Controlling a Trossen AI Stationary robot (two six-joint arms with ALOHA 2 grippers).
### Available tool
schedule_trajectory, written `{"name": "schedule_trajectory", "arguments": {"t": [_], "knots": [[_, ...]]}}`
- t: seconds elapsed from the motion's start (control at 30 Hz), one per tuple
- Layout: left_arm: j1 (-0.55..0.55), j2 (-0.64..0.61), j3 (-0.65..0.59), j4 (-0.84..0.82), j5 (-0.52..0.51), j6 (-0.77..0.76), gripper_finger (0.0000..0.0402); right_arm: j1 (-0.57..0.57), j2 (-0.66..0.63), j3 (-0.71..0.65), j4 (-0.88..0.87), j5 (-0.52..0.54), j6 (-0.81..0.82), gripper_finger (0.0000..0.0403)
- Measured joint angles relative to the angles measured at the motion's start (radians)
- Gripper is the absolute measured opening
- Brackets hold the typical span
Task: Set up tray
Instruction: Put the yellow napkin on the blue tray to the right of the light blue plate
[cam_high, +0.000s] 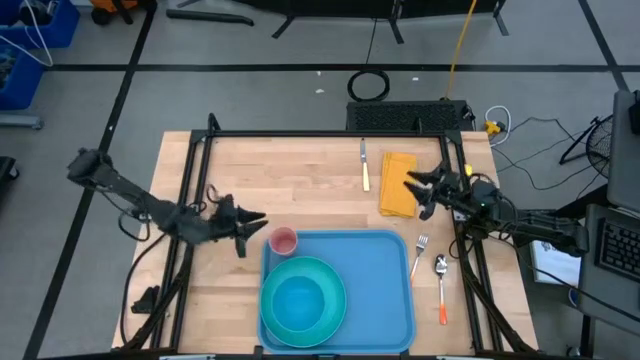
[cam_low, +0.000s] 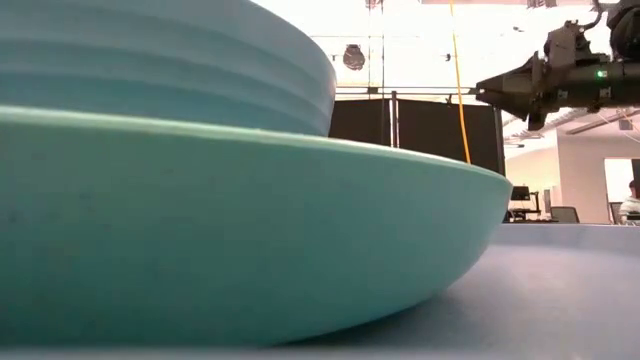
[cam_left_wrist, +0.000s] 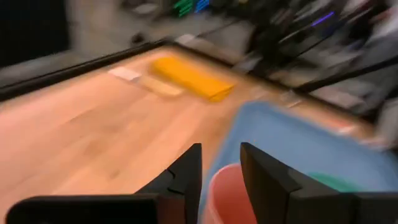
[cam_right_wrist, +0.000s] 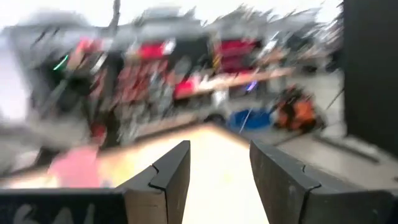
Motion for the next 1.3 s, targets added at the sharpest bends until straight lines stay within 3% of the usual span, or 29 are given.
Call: {"name": "schedule_trajectory", "arguments": {"t": [0.1,0.17,0.27,0.33,0.63,0.9,1.3], "knots": [[0.079,-0.109,-0.15,0.245,0.138,0.141,0.0096,0.0,0.013,0.11,-0.183,-0.026,0.008,0.0157],[0.119,-0.163,-0.212,0.299,0.214,0.208,0.0094,-0.002,0.027,0.197,-0.317,0.029,0.044,0.0157],[0.163,-0.222,-0.27,0.319,0.321,0.25,0.0093,-0.003,0.082,0.305,-0.591,0.177,0.171,0.0157],[0.188,-0.246,-0.289,0.273,0.332,0.277,0.0093,-0.003,0.135,0.382,-0.715,0.227,0.255,0.0157],[0.308,-0.255,-0.289,0.229,0.425,0.311,0.0093,-0.045,0.562,0.581,-1.048,0.175,0.378,0.0157],[0.327,-0.255,-0.289,0.214,0.426,0.334,0.0093,-0.071,0.855,0.562,-1.029,0.108,0.451,0.0157],[0.327,-0.254,-0.289,0.177,0.418,0.363,0.0093,-0.062,0.907,0.441,-0.937,0.04,0.633,0.0157]]}}
